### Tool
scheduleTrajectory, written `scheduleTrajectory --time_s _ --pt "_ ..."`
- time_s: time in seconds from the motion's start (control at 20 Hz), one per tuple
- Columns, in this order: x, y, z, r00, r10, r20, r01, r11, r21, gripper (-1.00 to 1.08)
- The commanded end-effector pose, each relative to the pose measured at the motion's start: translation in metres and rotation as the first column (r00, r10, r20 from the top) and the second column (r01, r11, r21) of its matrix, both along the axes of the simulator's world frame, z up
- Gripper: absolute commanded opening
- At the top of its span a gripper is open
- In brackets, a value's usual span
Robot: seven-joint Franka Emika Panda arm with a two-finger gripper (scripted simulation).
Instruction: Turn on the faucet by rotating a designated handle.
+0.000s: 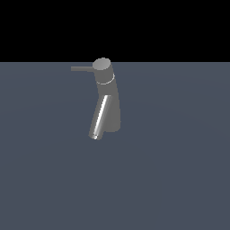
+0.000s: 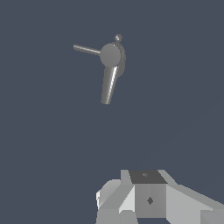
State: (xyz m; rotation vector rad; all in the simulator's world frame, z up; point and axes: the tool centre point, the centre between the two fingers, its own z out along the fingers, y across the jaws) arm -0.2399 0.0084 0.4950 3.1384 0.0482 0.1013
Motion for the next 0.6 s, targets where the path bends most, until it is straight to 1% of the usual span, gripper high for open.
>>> scheduleTrajectory --time_s 0.0,0.3,0.45,0.55 --pt "0.001 0.005 0.004 1.0 -0.025 0.019 0.025 1.0 0.008 -1.0" --pt "0.008 0.027 0.017 0.989 -0.122 0.085 0.119 0.992 0.041 -1.0" --pt "0.013 0.042 0.025 0.974 -0.19 0.126 0.182 0.981 0.069 -1.0" --pt "0.018 0.053 0.03 0.958 -0.241 0.153 0.229 0.969 0.091 -1.0"
